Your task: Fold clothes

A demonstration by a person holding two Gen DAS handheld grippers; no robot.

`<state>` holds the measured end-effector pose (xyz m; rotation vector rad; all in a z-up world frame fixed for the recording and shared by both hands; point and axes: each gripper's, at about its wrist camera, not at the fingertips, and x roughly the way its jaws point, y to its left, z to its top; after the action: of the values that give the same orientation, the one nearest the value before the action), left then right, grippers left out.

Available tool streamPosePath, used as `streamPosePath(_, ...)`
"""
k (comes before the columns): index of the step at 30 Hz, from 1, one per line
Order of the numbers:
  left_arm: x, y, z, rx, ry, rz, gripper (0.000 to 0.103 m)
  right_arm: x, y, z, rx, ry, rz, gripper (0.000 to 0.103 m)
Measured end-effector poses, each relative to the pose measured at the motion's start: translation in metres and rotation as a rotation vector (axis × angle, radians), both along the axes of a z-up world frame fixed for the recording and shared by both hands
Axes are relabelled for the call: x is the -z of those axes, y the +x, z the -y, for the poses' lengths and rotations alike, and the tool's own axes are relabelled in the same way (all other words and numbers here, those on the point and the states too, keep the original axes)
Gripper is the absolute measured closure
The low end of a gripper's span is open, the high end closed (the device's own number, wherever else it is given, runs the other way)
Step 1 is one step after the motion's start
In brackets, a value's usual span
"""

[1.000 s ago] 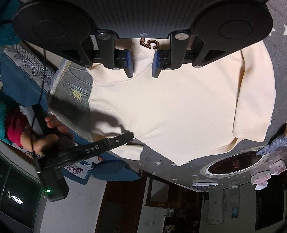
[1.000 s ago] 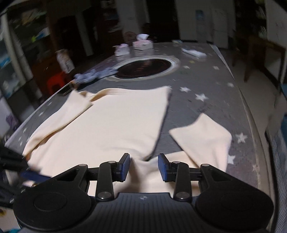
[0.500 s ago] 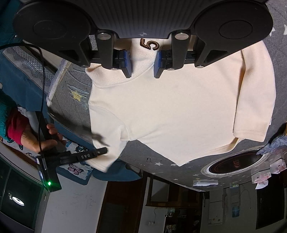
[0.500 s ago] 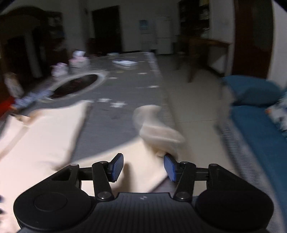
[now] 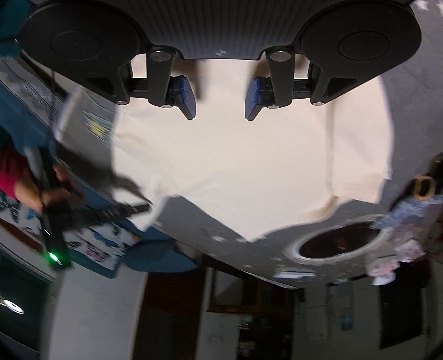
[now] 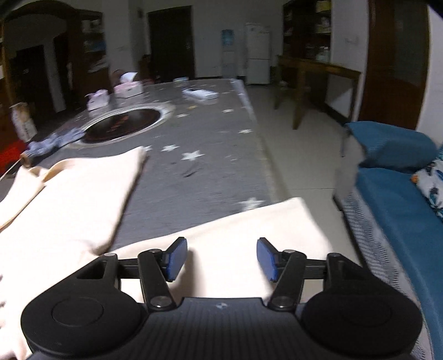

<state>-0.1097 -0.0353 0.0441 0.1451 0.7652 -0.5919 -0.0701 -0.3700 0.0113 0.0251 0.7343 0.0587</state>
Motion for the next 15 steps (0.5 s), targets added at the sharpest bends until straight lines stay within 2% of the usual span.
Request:
streamPosePath(8, -0.005, 0.061, -0.036, -0.268, 0.018, -0.01, 0.056, 0.002, 0.001, -0.022, -0.04, 0.006, -0.004, 0.035)
streamPosePath(11, -0.002, 0.073, -0.037, -0.266, 0.003, -0.031, 0.056, 0.005, 0.001, -0.023, -0.039, 0.008, -0.007, 0.034)
streamPosePath(15, 0.006, 0.089, -0.022, -0.279, 0.058, 0.009, 0.056, 0.006, 0.001, -0.024, -0.042, 0.004, -0.01, 0.031)
